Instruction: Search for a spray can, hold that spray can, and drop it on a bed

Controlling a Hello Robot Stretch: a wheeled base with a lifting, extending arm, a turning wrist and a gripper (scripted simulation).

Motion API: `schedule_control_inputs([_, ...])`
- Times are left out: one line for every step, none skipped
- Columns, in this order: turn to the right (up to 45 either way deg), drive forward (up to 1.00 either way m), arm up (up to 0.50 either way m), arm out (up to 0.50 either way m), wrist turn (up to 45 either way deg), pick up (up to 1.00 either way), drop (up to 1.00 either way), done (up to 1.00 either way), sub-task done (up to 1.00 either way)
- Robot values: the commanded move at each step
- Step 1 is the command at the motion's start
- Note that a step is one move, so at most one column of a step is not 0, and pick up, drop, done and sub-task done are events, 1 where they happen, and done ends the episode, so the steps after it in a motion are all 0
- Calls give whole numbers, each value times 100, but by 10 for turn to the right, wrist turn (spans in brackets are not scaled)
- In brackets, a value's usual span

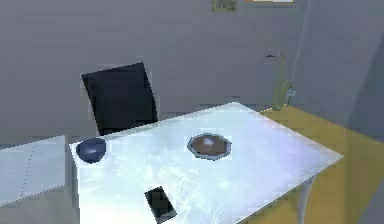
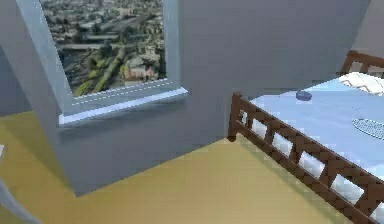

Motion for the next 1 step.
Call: schedule_control_inputs([450, 0, 0, 0, 0, 0, 0, 0, 0])
